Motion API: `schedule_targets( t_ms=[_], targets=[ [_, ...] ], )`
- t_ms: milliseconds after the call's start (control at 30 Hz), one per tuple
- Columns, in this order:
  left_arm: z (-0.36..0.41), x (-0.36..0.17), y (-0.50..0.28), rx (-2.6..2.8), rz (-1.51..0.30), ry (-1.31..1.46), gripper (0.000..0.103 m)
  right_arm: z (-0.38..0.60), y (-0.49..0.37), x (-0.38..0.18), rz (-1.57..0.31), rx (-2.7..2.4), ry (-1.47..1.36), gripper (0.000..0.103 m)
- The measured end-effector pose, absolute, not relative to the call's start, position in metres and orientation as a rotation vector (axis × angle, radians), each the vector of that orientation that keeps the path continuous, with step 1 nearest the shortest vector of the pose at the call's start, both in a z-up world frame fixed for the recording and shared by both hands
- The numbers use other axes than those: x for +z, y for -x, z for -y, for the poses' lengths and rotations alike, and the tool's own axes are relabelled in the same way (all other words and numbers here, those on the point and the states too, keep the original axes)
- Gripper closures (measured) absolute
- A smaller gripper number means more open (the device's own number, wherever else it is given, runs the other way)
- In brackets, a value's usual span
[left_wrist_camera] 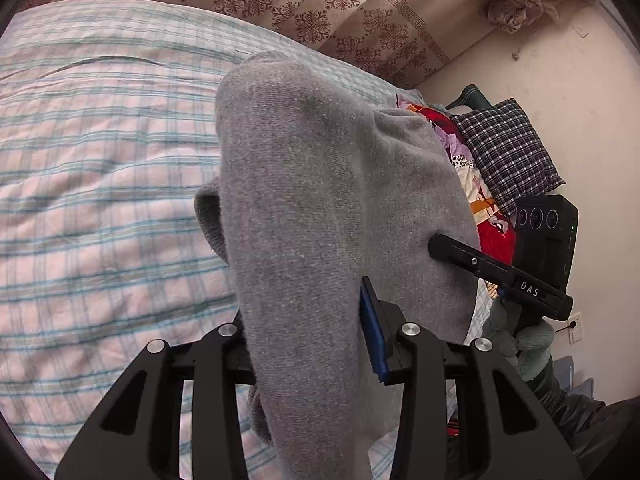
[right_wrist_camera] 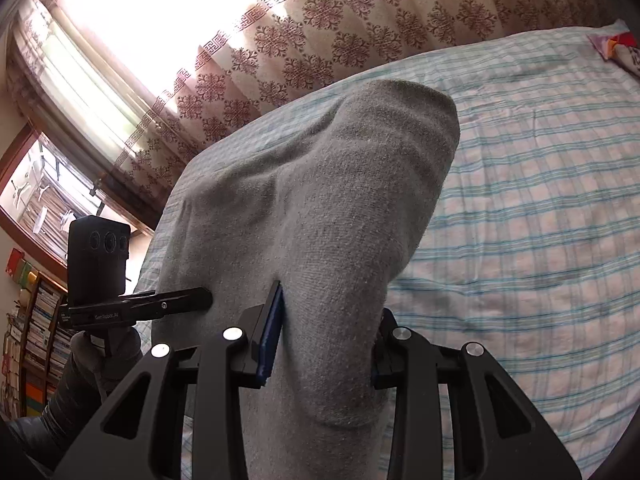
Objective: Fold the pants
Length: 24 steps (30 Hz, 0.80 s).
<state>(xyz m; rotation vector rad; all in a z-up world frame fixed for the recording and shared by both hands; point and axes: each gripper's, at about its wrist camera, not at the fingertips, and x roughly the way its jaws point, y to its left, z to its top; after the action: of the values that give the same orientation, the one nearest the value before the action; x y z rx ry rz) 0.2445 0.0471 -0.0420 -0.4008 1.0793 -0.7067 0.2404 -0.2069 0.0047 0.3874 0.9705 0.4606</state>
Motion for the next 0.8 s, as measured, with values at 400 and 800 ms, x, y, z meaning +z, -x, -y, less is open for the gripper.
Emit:
schedule_targets(
  t_ms=[400,800],
  targets=[
    [0.062,-0.080,-0.314,-0.724,-1.184,0.351,0.064,0.313,-0.276,-0.031,-0.981,0.306,-0.384,0.069],
    [0.075,-0.107,-0.335,-0.669,-1.210,0.348,0.058,0.323,-0.285,-0.059,-0.990,0.272,-0.320,0.066]
  ],
)
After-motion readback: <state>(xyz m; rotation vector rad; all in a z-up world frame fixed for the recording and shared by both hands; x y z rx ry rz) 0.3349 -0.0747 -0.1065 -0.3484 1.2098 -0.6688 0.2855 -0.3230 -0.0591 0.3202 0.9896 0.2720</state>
